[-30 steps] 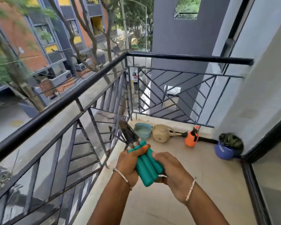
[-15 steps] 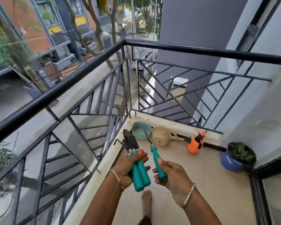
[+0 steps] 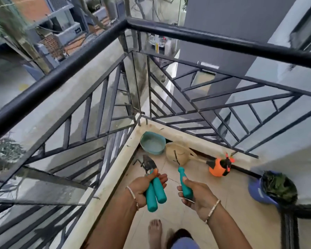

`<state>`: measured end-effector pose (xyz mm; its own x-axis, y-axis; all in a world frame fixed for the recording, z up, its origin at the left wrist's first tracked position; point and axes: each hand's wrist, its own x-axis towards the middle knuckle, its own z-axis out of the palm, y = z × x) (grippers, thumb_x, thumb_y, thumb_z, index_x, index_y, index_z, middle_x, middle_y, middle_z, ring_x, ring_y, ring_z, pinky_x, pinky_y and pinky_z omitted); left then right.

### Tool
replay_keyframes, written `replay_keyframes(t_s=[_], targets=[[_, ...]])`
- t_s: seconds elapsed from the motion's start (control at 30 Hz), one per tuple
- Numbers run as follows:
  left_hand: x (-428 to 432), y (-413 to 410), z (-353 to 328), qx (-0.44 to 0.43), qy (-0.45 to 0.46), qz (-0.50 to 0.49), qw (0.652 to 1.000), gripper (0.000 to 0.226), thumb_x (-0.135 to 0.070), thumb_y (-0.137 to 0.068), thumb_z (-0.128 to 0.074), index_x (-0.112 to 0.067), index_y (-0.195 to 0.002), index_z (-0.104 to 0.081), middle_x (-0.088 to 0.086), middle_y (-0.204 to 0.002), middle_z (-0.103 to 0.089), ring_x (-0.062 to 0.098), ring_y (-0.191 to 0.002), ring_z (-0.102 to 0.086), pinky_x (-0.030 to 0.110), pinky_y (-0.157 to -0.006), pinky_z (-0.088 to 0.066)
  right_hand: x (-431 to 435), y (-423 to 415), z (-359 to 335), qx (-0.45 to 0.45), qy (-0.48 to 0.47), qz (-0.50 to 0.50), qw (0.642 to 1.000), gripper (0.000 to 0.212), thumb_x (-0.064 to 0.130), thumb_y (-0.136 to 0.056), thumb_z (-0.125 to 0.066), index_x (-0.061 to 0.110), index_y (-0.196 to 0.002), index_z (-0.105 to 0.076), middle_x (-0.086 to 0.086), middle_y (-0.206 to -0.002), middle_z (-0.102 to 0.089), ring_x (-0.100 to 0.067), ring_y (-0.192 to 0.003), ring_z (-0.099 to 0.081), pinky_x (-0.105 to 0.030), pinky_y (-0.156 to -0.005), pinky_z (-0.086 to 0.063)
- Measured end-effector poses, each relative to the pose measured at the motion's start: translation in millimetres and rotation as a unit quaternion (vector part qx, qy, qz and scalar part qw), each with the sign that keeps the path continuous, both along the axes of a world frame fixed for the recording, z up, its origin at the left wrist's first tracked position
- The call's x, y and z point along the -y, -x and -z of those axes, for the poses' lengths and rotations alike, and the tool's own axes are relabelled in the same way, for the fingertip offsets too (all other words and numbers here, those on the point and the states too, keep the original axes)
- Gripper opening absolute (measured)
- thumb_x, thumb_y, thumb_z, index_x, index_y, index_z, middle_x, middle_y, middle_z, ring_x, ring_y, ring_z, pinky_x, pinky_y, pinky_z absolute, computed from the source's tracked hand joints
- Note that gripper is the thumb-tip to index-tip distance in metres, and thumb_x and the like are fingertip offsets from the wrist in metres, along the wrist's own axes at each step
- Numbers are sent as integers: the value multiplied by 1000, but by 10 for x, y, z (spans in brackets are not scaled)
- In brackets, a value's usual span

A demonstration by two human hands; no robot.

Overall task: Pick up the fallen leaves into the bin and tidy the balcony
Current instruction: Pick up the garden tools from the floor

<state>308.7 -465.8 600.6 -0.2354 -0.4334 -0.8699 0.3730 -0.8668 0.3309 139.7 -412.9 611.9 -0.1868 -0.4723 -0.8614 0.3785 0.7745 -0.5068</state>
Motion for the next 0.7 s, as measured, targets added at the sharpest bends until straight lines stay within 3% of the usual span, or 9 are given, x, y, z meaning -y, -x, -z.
replay_keyframes(t_s=[0.13,0.33,0.5,0.7], targets=[[447,247,340,10,-31,-14,999,20,-18,-96,-59,-1,-106,-55,19,-84,-74,25,-68,-72,32,-55,-60,501,277,271,12,-41,14,999,28,24,-94,-64,-3,-102,-65,-13,-78,-70,-17,-58,-60,-26,-47,-48],[1198,635,936,45,-79,-52,995,18,-16,-96,-60,-1,-106,-58,18,-84,-74,27,-79,-69,35,-68,-59,1399,731,924,30,-91,-7,995,28,23,-94,-64,-3,-101,-66,-13,-75,-71,-19,-61,-64,-26,-51,-51],[1836,820,1667,66,-117,-65,989,14,-15,-96,-60,-1,-98,-60,15,-74,-72,22,-65,-70,33,-64,-59,2157,946,1714,11,-114,-43,992,29,28,-91,-68,2,-105,-66,-14,-90,-74,-19,-66,-65,-27,-52,-51],[2374,813,2657,64,-131,-67,987,20,-25,-94,-63,-6,-100,-61,13,-72,-69,21,-61,-65,35,-65,-57,2851,807,2775,8,-139,-53,989,22,23,-93,-65,1,-97,-65,-15,-86,-72,-19,-62,-61,-24,-45,-50]])
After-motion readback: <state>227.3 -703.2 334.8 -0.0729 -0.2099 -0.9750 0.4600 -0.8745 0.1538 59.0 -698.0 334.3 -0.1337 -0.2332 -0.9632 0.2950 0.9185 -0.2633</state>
